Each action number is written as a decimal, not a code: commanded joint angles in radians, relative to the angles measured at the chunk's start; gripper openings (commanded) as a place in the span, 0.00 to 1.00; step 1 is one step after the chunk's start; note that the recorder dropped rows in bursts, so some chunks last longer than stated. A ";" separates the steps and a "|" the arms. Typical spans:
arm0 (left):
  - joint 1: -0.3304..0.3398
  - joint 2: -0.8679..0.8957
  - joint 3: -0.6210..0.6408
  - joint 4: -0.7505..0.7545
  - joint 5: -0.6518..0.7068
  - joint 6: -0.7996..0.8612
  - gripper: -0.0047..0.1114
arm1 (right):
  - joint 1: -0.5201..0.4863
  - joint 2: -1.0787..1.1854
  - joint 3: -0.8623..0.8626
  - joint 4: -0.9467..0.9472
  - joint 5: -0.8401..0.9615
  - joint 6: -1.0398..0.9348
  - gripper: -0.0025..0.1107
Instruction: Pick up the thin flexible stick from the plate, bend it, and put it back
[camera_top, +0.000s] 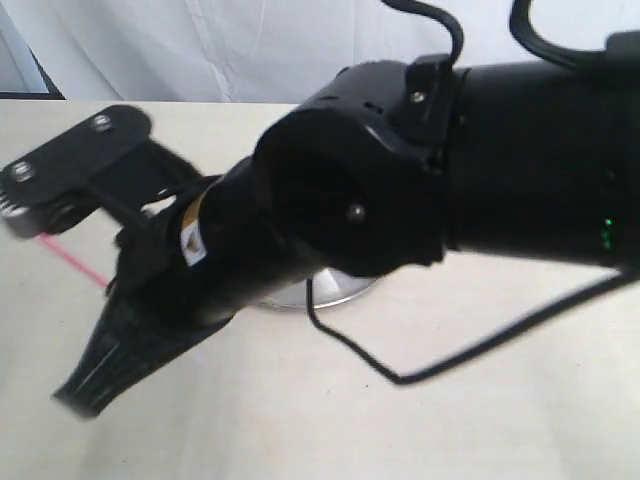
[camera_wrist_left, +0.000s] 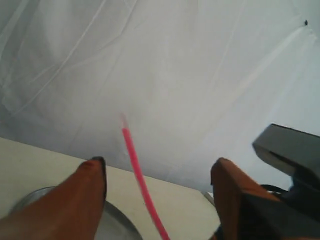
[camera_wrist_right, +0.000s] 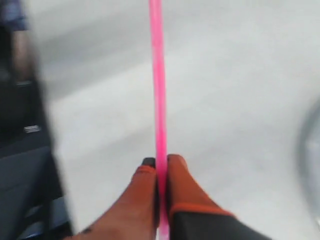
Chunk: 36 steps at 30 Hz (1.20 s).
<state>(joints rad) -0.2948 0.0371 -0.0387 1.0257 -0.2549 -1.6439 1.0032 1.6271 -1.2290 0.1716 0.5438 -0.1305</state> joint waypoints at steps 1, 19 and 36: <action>-0.005 -0.001 0.002 0.010 0.023 0.006 0.51 | -0.159 0.048 -0.001 -0.092 0.023 0.070 0.01; -0.005 -0.001 0.002 0.308 0.454 0.007 0.04 | -0.490 0.377 -0.004 0.058 -0.247 0.070 0.01; -0.005 0.001 0.039 0.176 0.498 0.048 0.04 | -0.491 0.463 -0.004 0.079 -0.228 0.070 0.01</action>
<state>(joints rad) -0.2948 0.0371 -0.0041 1.1609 0.2918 -1.6303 0.5181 2.0853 -1.2290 0.2608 0.3116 -0.0597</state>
